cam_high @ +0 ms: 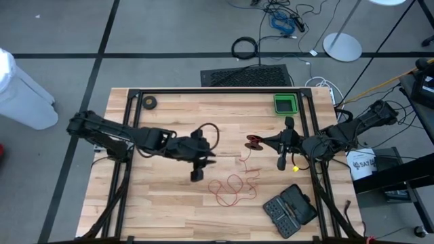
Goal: Coil cords
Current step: Uncoil the red wire from the spool
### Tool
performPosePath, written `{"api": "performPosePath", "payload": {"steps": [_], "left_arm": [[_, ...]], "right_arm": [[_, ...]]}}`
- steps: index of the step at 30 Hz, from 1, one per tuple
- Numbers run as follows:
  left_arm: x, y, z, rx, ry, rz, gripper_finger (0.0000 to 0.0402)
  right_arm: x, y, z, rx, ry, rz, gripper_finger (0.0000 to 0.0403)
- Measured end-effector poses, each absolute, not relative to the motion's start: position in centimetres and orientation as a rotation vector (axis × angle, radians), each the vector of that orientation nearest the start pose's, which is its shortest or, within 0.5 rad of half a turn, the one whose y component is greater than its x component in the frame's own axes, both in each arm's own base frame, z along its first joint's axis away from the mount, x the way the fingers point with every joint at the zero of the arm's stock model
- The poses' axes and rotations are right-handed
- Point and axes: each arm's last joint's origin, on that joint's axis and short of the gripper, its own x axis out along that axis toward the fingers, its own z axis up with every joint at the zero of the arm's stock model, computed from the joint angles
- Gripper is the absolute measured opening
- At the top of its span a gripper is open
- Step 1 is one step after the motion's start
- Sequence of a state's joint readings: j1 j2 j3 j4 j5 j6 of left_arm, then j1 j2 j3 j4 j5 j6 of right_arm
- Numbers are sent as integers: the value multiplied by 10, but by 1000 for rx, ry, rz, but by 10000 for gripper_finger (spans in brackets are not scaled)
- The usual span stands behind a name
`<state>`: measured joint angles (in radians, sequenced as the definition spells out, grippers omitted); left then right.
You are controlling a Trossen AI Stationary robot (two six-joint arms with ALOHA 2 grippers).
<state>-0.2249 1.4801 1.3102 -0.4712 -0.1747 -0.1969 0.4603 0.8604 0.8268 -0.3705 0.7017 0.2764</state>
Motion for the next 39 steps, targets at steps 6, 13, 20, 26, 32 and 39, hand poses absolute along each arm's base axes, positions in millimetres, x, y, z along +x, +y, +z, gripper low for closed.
{"api": "performPosePath", "payload": {"steps": [6,13,20,26,32,39], "left_arm": [[326,-68,321,0,618,34,114],[337,-70,304,30,668,28,114],[344,-70,293,38,695,40,114],[342,-68,297,50,676,91,114],[330,-65,313,49,643,89,114],[277,-62,360,10,579,51,114]], "right_arm": [[168,63,319,48,305,-283,0],[169,63,320,50,302,-283,0],[169,63,320,58,301,-284,0],[169,63,319,64,306,-264,0],[169,63,319,54,313,-262,0],[169,63,319,35,318,-259,0]]}}
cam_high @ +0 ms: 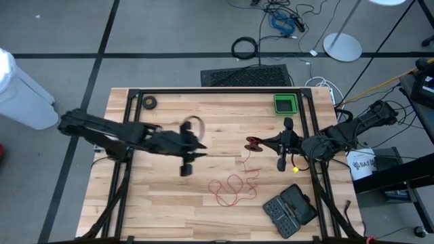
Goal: Coil cords
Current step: Uncoil the red wire from the spool
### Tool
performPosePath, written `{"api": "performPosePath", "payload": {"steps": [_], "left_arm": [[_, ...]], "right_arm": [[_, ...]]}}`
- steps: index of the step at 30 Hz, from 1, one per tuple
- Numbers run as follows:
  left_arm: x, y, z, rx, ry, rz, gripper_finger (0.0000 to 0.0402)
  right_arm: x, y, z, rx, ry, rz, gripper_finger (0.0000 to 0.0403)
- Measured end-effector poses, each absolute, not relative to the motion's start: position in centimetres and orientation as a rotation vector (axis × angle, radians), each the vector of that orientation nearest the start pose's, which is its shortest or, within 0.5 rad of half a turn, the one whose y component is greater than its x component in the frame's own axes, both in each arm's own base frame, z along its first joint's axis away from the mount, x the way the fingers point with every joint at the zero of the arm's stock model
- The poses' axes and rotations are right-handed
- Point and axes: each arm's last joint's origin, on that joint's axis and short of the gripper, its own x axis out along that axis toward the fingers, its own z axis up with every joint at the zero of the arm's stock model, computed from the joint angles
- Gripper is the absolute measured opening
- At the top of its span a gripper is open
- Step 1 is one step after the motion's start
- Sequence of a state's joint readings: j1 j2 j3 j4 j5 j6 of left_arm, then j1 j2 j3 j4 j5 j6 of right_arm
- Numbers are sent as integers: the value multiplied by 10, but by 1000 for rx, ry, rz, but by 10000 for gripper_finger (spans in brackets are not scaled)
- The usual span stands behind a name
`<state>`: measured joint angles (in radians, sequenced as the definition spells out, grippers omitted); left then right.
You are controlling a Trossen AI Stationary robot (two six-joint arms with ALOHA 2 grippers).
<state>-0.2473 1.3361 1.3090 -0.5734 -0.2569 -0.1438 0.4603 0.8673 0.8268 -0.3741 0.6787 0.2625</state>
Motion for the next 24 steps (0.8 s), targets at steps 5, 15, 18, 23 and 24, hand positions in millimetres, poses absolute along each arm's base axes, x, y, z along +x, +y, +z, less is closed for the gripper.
{"api": "performPosePath", "payload": {"steps": [5,15,18,23,24], "left_arm": [[234,-65,388,41,450,108,114],[210,-76,306,120,265,125,114],[212,-77,280,105,194,112,114],[220,-73,269,52,93,143,114],[221,-72,271,41,72,149,114]], "right_arm": [[168,63,318,30,319,-258,0],[169,63,319,52,314,-261,0],[169,64,318,60,314,-262,0],[175,66,314,41,337,-266,0],[176,67,313,31,343,-267,0]]}}
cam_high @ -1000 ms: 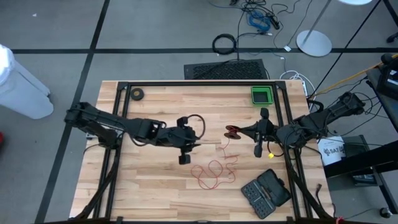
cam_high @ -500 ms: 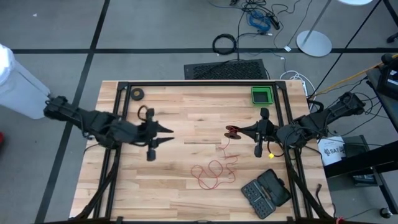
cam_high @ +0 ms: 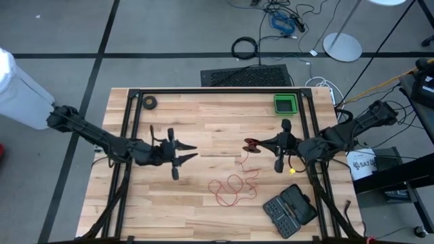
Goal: Coil cords
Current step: Uncoil the red wire from the spool
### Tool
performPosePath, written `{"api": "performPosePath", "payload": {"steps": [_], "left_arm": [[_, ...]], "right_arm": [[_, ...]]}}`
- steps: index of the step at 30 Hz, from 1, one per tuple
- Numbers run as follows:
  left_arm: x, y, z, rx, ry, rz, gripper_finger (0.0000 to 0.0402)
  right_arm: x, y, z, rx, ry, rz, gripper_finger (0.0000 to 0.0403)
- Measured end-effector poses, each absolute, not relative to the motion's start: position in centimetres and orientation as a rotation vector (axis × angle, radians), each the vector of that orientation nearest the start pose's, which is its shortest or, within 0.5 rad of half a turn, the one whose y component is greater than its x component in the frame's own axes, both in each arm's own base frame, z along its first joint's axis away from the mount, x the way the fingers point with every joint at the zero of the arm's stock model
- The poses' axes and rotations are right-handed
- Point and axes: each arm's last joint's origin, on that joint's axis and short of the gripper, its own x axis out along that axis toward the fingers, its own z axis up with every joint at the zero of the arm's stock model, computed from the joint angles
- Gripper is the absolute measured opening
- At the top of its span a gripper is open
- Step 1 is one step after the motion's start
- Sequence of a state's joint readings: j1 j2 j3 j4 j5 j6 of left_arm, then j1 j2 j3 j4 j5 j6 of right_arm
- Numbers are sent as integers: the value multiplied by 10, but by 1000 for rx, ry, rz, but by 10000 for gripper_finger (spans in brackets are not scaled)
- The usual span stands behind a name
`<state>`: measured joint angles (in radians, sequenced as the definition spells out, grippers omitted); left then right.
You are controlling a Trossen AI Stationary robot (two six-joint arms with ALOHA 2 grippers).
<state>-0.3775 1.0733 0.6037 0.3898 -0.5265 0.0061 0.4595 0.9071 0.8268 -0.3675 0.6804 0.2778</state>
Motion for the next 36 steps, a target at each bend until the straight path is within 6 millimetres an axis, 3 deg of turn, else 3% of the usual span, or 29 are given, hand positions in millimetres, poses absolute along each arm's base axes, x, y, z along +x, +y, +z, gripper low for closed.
{"api": "performPosePath", "payload": {"steps": [8,12,20,31,36], "left_arm": [[229,-74,273,10,10,110,114],[233,-79,270,15,8,-8,114],[246,-84,274,31,-16,-18,114],[287,-89,264,61,50,34,114],[308,-98,261,164,69,10,114]], "right_arm": [[188,70,310,4,332,-278,0],[189,70,310,10,326,-277,0],[190,71,313,32,295,-265,0],[200,81,314,29,249,-231,0],[203,83,314,11,239,-203,0]]}}
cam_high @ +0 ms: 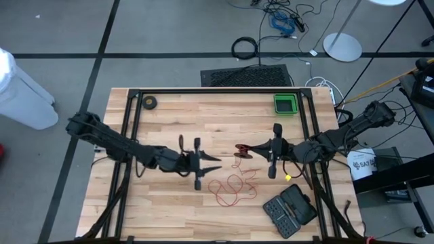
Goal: Coil cords
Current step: Uncoil the red wire from the spool
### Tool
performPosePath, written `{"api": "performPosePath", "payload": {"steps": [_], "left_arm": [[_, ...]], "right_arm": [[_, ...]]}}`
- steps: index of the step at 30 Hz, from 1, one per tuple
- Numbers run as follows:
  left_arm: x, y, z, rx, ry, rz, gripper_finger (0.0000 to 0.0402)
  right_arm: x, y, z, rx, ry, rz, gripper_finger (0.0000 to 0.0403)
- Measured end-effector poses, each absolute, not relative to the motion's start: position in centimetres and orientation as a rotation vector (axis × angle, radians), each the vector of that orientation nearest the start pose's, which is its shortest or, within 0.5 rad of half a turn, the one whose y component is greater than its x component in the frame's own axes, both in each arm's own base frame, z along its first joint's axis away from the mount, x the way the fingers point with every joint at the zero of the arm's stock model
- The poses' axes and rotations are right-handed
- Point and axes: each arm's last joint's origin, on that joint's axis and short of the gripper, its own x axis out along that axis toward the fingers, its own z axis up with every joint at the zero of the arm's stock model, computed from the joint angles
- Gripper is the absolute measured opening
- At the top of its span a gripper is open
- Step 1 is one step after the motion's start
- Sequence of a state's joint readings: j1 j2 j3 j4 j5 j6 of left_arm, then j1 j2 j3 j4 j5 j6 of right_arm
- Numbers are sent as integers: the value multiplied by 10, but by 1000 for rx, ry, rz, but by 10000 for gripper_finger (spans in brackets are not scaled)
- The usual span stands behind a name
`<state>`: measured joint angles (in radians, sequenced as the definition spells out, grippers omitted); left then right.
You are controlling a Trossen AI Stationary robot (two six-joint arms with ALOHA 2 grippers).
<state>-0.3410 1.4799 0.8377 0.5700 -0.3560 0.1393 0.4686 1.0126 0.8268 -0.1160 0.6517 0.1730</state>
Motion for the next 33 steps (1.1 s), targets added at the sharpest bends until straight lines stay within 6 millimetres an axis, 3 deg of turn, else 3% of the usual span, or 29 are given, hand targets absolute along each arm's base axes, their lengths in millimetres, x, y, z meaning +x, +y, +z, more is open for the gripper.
{"api": "performPosePath", "payload": {"steps": [8,18,33], "left_arm": [[335,-109,249,209,106,-25,125],[350,-109,235,217,146,-6,222],[352,-102,236,170,145,75,226]], "right_arm": [[203,83,315,8,237,-196,0],[203,83,316,14,229,-195,0],[203,84,317,22,215,-174,0]]}}
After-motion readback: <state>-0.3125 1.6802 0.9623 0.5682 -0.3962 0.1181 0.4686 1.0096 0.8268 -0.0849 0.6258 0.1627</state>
